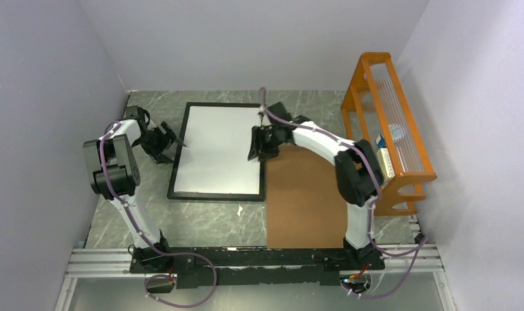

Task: Put the photo into the frame
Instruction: Turn over the photo at the center of the board, then move the photo frame to the center of the board.

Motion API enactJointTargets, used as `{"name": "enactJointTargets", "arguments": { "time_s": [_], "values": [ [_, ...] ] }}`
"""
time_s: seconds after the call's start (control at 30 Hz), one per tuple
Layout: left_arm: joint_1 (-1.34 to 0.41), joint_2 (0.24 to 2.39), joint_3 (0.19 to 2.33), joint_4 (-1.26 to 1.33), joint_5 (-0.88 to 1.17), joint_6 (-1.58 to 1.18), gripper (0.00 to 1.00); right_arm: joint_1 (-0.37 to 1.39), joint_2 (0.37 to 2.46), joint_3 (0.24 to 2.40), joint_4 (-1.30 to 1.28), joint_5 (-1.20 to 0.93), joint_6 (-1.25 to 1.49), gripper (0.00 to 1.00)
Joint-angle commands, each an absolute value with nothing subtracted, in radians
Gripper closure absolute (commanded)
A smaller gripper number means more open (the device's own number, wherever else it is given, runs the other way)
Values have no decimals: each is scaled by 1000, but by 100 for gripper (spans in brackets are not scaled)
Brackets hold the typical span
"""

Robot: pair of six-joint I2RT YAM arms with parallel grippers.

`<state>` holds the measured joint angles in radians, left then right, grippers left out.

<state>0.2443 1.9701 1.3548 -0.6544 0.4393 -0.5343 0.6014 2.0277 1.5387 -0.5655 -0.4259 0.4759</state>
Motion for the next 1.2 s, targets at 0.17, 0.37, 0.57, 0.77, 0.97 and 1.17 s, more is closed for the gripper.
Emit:
{"name": "enactJointTargets", "arguments": {
  "time_s": [0.17, 0.37, 0.57, 0.77, 0.97, 1.17],
  "values": [
    [240, 1914, 1387, -657, 445, -502, 13, 439, 1735, 1436, -385, -77, 628, 45],
    [240, 1915, 1383, -653, 451, -500, 13, 426, 1775, 1455, -454, -61, 637, 42],
    [240, 1916, 1369, -667, 427, -498, 19, 425, 1822, 1430, -448, -125, 670, 50],
    [241, 1916, 1357, -678, 380, -497, 33, 426, 1869, 1430, -500, -114, 675, 56],
    [240, 1887, 1402, -748, 226, -480, 37, 420, 1862, 1405, -535, -45, 666, 56],
    [238, 1798, 1448, -751, 212, -462, 29, 423, 1889, 1380, -530, -158, 611, 54]
  ]
}}
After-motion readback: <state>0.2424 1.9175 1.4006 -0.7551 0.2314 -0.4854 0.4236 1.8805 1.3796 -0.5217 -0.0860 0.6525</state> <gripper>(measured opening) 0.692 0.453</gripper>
